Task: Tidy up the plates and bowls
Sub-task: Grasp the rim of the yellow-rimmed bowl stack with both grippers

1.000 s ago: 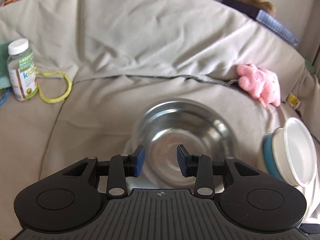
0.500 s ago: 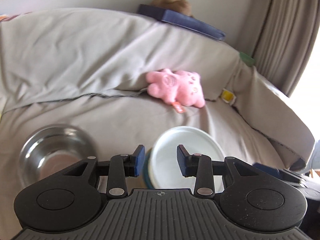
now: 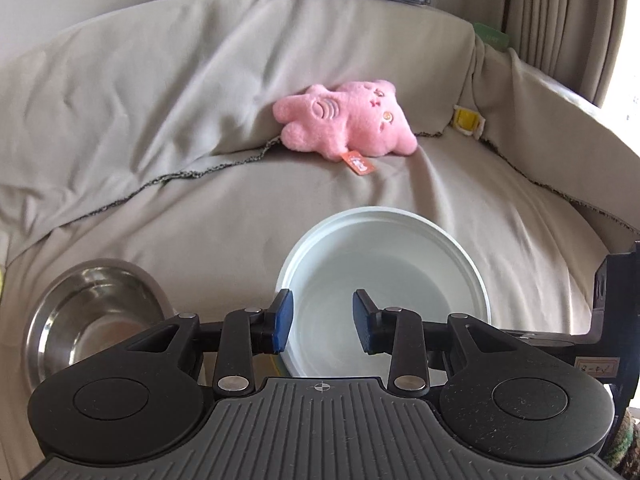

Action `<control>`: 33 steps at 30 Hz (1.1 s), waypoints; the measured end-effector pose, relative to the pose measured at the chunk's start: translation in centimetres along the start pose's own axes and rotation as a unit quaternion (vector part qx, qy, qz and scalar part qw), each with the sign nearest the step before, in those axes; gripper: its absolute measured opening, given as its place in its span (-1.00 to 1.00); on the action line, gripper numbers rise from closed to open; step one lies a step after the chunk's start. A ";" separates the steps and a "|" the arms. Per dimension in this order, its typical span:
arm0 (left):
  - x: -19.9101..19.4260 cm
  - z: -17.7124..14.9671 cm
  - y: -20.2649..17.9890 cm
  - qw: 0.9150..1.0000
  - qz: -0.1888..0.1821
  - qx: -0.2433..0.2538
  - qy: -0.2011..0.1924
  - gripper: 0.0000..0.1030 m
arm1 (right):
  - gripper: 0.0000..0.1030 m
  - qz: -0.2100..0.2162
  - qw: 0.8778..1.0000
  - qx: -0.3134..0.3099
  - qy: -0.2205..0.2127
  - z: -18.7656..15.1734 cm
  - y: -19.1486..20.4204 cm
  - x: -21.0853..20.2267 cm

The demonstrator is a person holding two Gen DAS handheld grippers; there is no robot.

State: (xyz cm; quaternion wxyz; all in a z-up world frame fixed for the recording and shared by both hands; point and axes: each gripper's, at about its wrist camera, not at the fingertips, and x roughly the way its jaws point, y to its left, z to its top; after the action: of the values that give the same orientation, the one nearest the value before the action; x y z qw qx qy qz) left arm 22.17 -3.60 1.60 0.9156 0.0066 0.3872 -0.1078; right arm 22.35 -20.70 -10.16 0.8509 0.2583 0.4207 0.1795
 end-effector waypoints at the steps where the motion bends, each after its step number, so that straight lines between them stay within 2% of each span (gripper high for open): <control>1: -0.2 0.0 0.0 1.000 -0.007 0.000 -0.003 -0.28 | 0.17 0.006 1.000 -0.007 -0.001 -0.1 0.1 0.0; 2: -0.6 0.0 0.1 1.000 -0.017 -0.003 -0.010 -0.28 | 0.06 0.006 1.000 -0.013 -0.002 -0.2 0.2 0.0; 5: -2.0 0.3 0.5 0.998 -0.037 -0.029 -0.031 -0.28 | -0.02 0.002 1.000 -0.019 -0.006 -0.4 0.0 0.2; 7: -2.3 0.5 0.3 0.999 -0.018 -0.021 -0.030 -0.28 | -0.09 -0.001 1.000 -0.017 -0.005 -0.5 -0.2 0.1; 10: -2.2 0.3 -0.6 0.999 0.018 0.018 -0.020 -0.28 | -0.10 0.000 1.000 -0.015 -0.005 -0.8 -0.3 0.0; 13: -1.3 0.0 -1.0 0.999 0.030 0.035 0.002 -0.27 | -0.10 -0.004 1.000 -0.024 -0.011 -1.0 -0.1 -0.2; 18: 1.2 -0.4 -0.7 0.995 0.078 0.046 0.045 -0.27 | -0.10 0.003 1.000 -0.016 -0.009 -1.0 -0.6 -0.2; 28: 5.8 -0.2 0.6 0.991 0.074 0.032 0.108 -0.21 | -0.07 0.025 1.000 0.005 0.006 -0.6 -1.3 0.2; 30: 6.4 -0.2 0.7 0.990 0.070 0.029 0.115 -0.15 | -0.07 0.028 1.000 0.009 0.008 -0.6 -1.4 0.3; 33: 6.6 0.1 0.7 0.991 0.069 0.024 0.116 -0.21 | -0.07 0.029 1.000 0.008 0.008 -0.7 -1.3 0.2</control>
State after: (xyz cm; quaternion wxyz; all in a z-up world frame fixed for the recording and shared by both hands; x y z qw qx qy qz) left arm 26.85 -4.20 -3.05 0.8693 0.0682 0.4868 -0.0519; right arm 22.06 -21.43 -11.42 0.8399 0.2757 0.4212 0.2029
